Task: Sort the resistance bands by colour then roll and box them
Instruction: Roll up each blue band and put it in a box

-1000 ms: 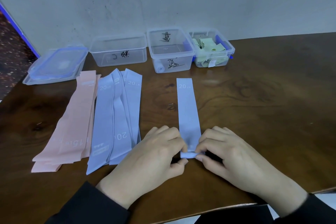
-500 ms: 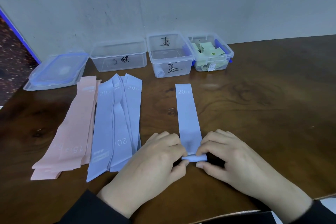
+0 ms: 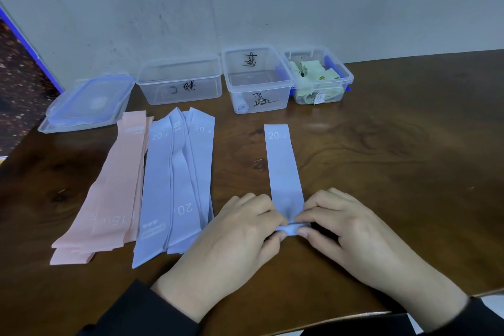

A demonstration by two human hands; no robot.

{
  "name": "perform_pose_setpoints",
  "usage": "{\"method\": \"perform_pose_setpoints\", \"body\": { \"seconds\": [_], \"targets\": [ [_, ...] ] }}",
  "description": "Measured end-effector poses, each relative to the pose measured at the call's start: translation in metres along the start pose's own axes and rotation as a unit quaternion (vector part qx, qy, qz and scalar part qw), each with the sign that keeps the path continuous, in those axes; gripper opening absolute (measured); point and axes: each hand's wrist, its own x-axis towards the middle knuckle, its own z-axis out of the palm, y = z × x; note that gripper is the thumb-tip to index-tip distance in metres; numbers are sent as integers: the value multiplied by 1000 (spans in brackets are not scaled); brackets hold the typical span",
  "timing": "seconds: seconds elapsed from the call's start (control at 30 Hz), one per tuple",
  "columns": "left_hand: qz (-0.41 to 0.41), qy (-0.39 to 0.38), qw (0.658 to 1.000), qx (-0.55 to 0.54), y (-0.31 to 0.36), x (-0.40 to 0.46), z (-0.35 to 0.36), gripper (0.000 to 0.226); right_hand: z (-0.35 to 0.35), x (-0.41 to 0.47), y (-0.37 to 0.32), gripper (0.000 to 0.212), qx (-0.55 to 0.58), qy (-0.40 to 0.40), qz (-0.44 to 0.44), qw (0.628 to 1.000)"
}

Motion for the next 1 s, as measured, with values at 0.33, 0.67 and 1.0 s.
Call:
{"method": "perform_pose_setpoints", "body": {
  "seconds": [0.33,0.67,1.0],
  "targets": [
    [-21,16,1000,2,0,0,2,24,0,1,1,23,7,-5,12,1000],
    [-26,9,1000,-10,2,-1,1,30,-1,1,2,26,29,-2,14,999],
    [-42,27,999,-2,0,1,5,37,3,2,5,29,16,0,23,1000]
  ]
}}
